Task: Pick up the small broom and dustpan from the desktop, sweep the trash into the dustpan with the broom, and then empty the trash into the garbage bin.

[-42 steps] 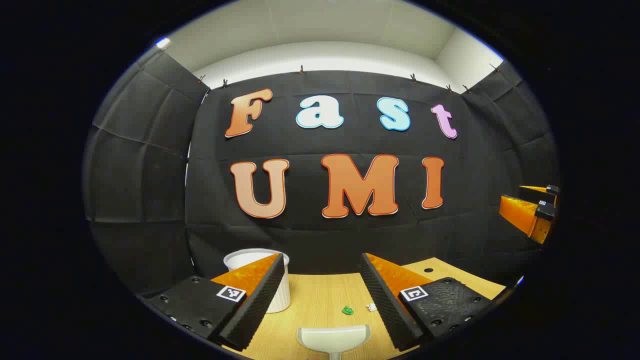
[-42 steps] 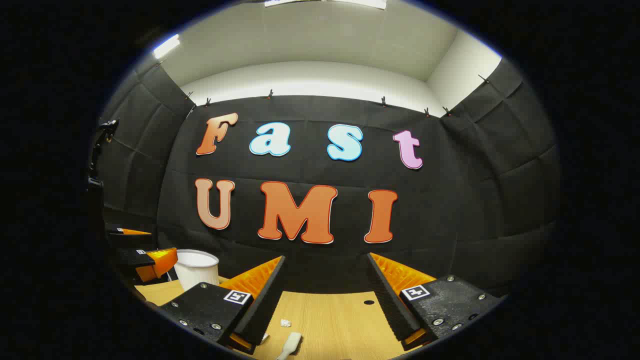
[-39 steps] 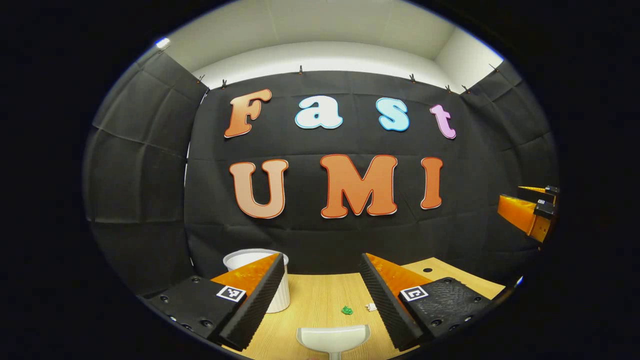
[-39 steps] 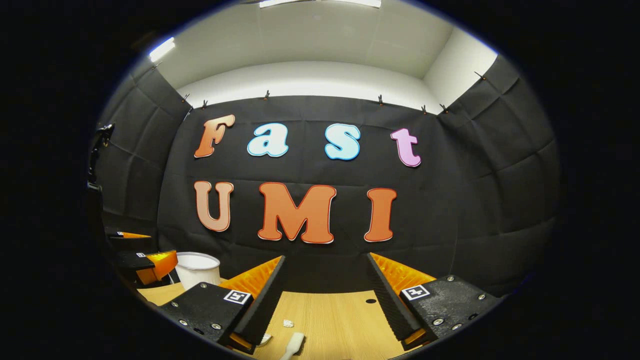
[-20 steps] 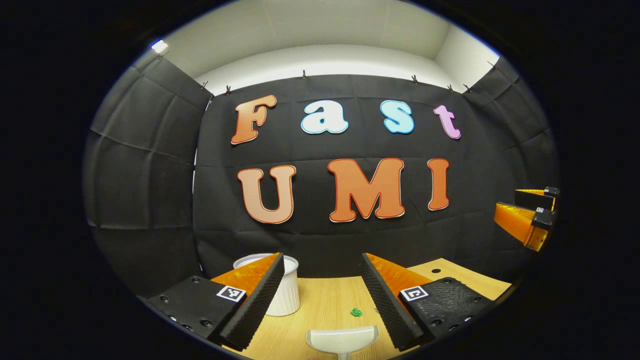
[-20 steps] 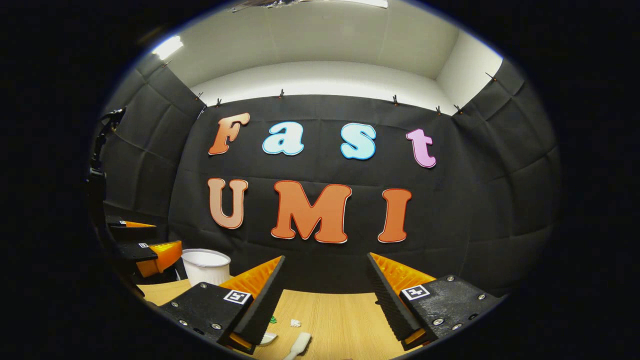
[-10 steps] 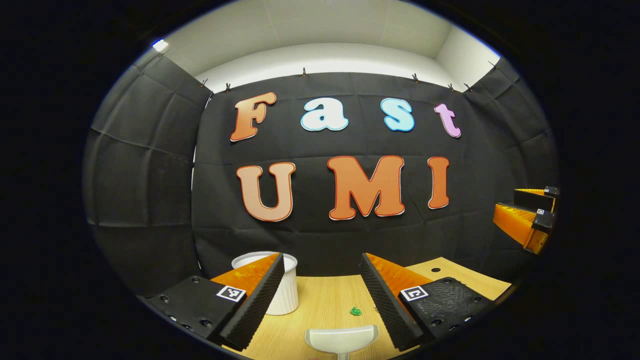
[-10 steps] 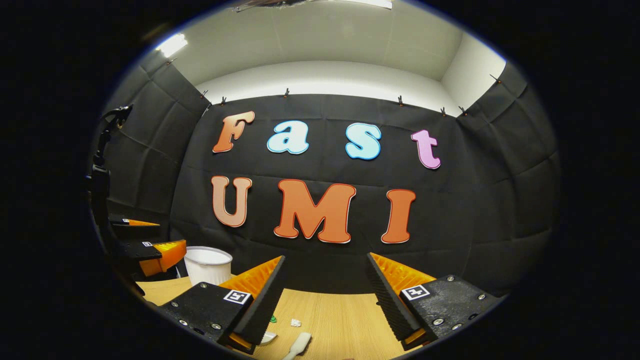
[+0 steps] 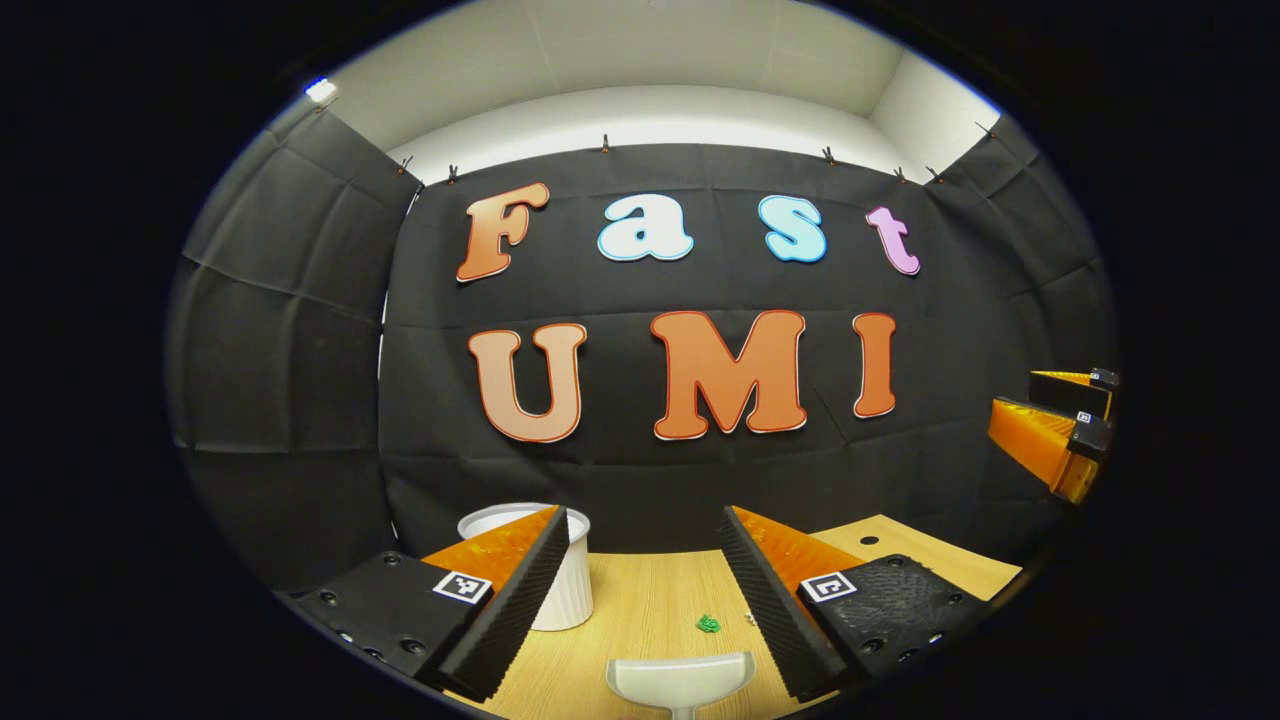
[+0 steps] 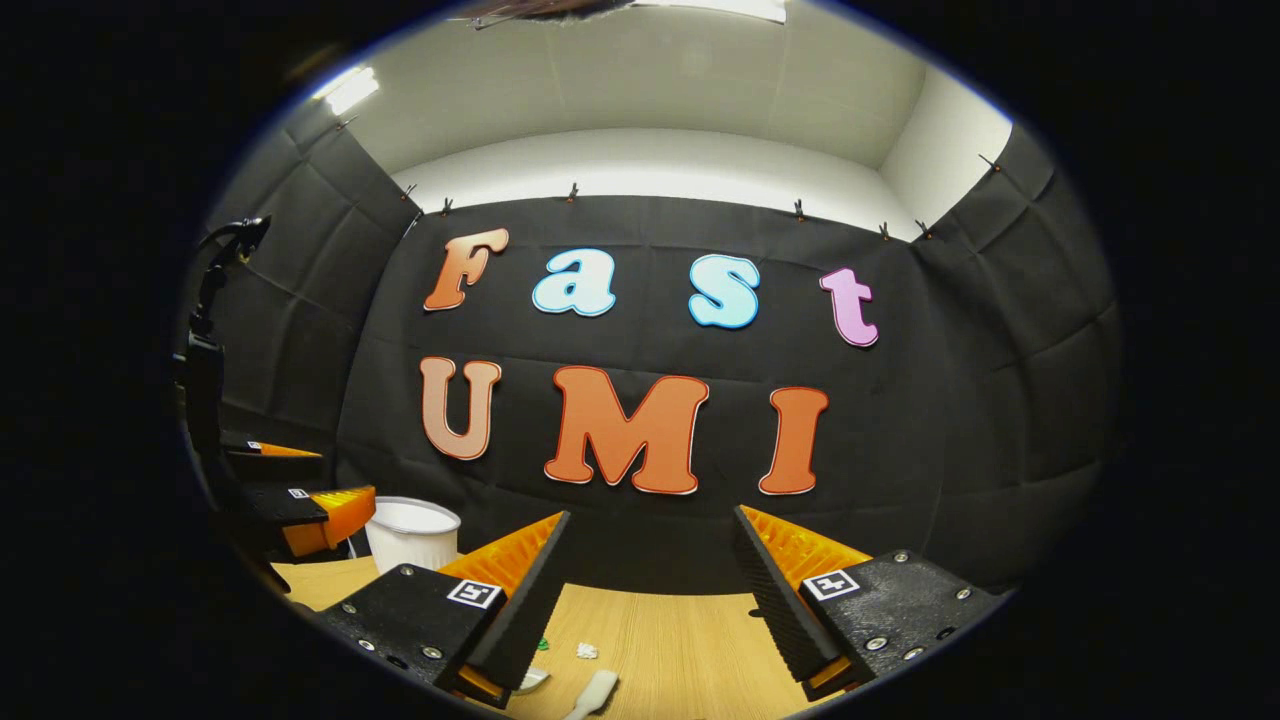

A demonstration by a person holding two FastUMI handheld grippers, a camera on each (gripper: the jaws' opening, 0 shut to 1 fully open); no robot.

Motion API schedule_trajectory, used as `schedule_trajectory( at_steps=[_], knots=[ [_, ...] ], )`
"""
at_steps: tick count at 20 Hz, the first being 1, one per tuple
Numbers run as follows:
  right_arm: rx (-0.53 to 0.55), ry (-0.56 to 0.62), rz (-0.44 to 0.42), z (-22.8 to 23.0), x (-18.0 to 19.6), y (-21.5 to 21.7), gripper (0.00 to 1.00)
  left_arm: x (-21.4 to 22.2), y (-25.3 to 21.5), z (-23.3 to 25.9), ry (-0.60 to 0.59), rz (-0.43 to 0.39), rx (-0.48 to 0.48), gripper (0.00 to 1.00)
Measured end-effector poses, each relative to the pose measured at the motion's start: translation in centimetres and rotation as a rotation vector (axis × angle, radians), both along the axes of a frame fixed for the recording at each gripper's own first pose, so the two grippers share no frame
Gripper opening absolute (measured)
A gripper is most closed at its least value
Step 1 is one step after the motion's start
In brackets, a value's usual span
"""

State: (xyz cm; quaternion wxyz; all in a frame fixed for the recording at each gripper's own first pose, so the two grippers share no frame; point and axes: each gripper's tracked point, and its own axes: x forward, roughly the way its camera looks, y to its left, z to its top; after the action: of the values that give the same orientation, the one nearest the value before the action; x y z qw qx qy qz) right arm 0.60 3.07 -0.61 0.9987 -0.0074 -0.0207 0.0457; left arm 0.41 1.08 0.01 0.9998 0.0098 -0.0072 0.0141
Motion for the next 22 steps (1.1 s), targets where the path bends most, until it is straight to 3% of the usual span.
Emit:
schedule_trajectory(
  at_steps=[14,22],
  knots=[
    [-0.009,0.028,0.002,-1.1,0.5,-0.4,0.94,0.2,-0.5,-0.3,0.003,-0.007,-0.004,0.96],
    [0.001,0.182,0.065,-6.7,1.5,-0.4,0.94,0.3,-2.1,-3.5,0.086,0.001,-0.007,0.96]
  ],
)
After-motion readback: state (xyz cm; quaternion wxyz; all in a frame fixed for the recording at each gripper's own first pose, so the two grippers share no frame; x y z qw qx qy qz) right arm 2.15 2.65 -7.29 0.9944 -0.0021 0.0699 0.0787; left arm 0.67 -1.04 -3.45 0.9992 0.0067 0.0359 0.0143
